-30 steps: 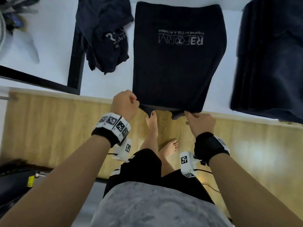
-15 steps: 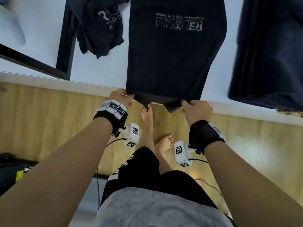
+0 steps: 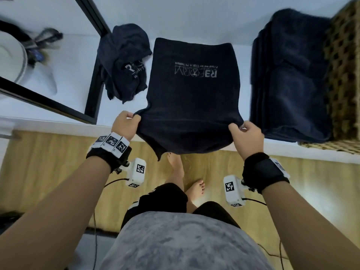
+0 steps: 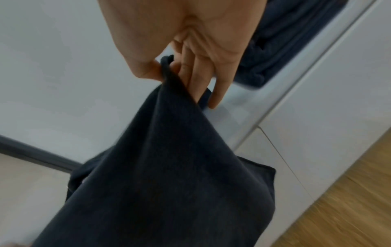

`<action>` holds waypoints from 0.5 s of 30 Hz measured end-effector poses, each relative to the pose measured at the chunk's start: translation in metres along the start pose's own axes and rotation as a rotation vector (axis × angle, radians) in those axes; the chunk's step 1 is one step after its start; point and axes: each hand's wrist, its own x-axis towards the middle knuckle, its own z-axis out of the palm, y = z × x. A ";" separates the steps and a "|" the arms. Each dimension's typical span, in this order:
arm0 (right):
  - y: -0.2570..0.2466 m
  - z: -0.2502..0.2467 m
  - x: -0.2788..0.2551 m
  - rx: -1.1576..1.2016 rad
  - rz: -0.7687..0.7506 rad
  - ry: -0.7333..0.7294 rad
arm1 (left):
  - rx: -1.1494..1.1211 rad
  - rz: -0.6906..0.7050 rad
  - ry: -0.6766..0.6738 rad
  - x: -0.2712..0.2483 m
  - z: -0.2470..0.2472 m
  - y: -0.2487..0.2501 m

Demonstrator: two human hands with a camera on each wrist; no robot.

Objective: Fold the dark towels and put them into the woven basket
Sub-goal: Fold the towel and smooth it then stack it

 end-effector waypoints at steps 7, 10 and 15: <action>-0.051 -0.024 0.036 0.043 -0.211 0.036 | -0.334 0.204 -0.091 0.023 -0.033 0.043; -0.067 -0.021 0.058 0.094 -0.202 0.010 | -0.418 0.166 -0.156 0.040 -0.032 0.062; -0.074 -0.008 0.096 0.191 -0.028 -0.018 | -0.594 0.070 -0.186 0.079 -0.018 0.087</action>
